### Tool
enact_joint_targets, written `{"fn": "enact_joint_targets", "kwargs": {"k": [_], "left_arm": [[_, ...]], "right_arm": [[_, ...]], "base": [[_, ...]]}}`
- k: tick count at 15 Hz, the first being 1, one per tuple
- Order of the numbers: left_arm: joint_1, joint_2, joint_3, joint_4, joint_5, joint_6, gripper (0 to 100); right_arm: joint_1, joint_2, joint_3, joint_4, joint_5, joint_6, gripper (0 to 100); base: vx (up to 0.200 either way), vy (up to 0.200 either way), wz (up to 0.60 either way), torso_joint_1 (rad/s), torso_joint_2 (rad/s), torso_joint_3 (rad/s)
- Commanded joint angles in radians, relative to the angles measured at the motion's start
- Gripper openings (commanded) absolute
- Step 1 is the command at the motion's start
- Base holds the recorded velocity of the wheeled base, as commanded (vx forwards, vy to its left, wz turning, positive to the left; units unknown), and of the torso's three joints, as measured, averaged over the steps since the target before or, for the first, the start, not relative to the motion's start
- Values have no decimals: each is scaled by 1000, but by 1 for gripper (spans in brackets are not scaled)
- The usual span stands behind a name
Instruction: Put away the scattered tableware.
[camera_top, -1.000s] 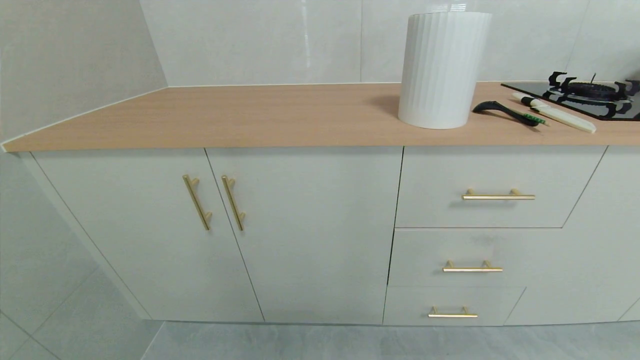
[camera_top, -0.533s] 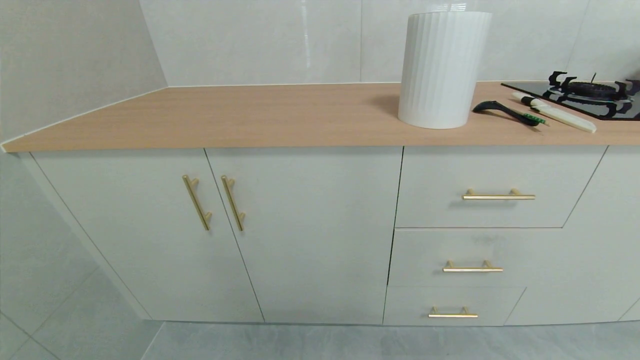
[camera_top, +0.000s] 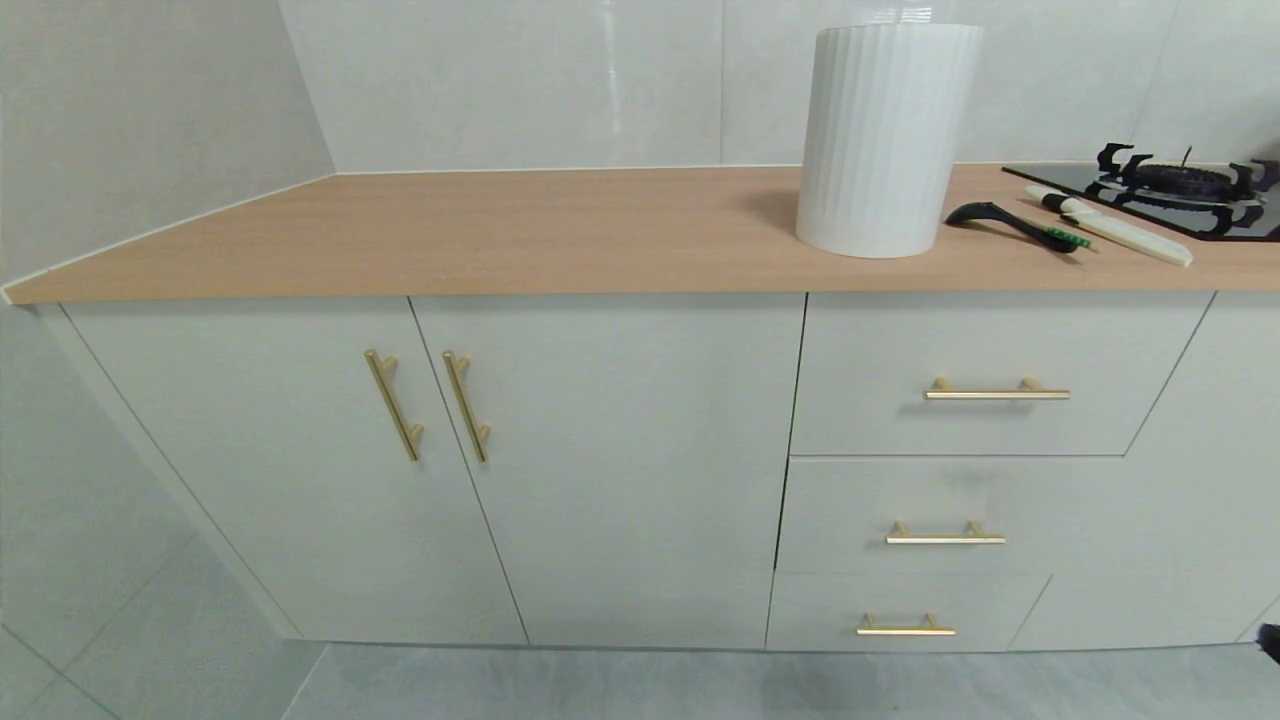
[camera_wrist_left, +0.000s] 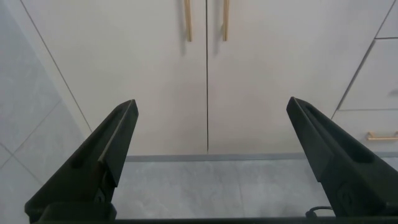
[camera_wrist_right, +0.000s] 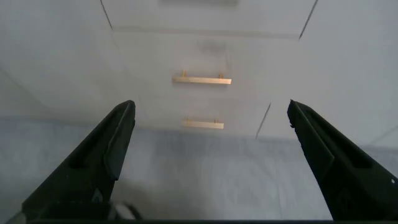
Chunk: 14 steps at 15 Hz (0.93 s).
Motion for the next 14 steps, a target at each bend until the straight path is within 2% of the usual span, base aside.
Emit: {"fn": "enact_joint_targets", "kwargs": {"k": [1, 5, 7, 10, 14], "left_arm": [[0, 2, 0, 0, 1, 0, 100], [0, 2, 0, 0, 1, 0, 100], [0, 2, 0, 0, 0, 0, 100], [0, 2, 0, 0, 1, -1, 100], [0, 2, 0, 0, 1, -1, 100]], "right_arm": [[45, 623, -219, -44, 4, 2, 100], [48, 968, -343, -199, 4, 2, 100], [44, 1092, -415, -230, 4, 2, 100], [47, 1213, -424, -276, 0, 2, 100], [25, 1479, -392, -615, -58, 2, 100]], "base": [[0, 0, 0, 0, 0, 0], [0, 0, 0, 0, 0, 0], [0, 0, 0, 0, 0, 0], [0, 0, 0, 0, 0, 0], [0, 0, 0, 0, 0, 0]]}}
